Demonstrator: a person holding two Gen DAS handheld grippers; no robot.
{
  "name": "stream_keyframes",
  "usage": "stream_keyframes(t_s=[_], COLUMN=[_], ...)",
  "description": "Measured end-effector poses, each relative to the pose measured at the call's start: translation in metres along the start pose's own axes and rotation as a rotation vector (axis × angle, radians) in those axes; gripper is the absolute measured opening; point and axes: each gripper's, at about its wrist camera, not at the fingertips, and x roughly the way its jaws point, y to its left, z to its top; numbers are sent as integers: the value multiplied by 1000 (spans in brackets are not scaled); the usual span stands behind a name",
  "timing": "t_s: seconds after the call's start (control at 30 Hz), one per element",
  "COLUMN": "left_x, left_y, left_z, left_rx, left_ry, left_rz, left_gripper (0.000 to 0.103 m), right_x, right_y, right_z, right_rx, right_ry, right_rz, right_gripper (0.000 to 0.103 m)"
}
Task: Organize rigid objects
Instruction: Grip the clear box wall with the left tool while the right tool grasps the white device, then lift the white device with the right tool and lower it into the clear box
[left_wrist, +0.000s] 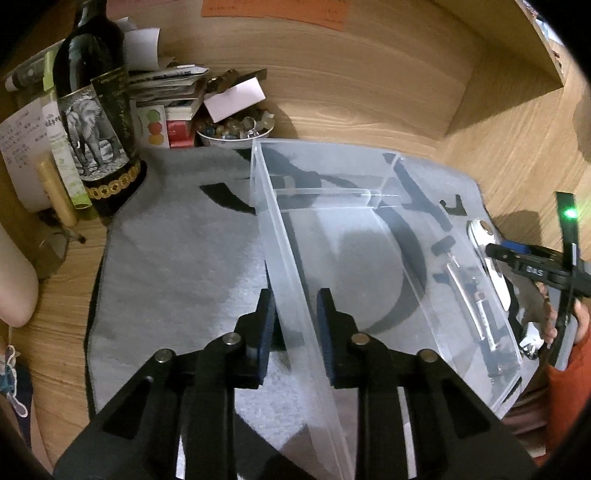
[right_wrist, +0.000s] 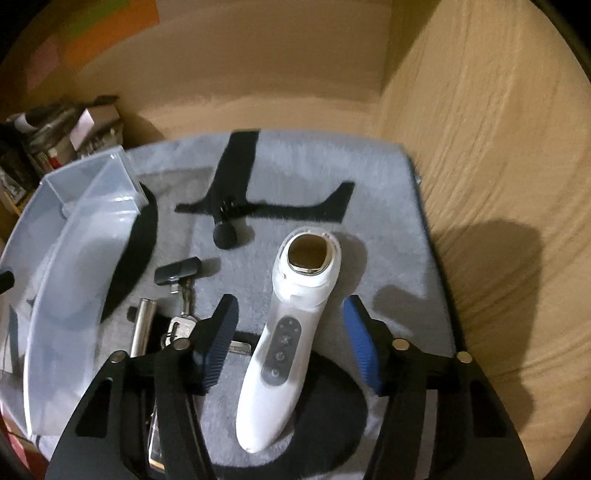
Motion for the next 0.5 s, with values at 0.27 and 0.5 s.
stream_keyframes(t_s=[0.27, 0.5], left_x=[2, 1], left_y=[-3, -2], left_z=[-1, -1], left_rx=[26, 26], left_ry=[-16, -20], left_rz=[-1, -2], left_gripper=[17, 17], right_x=[27, 28], right_y=[-1, 6], right_z=[10, 9], right_rx=[1, -21], right_ry=[111, 85], right_rz=[-10, -16], right_gripper=[40, 34])
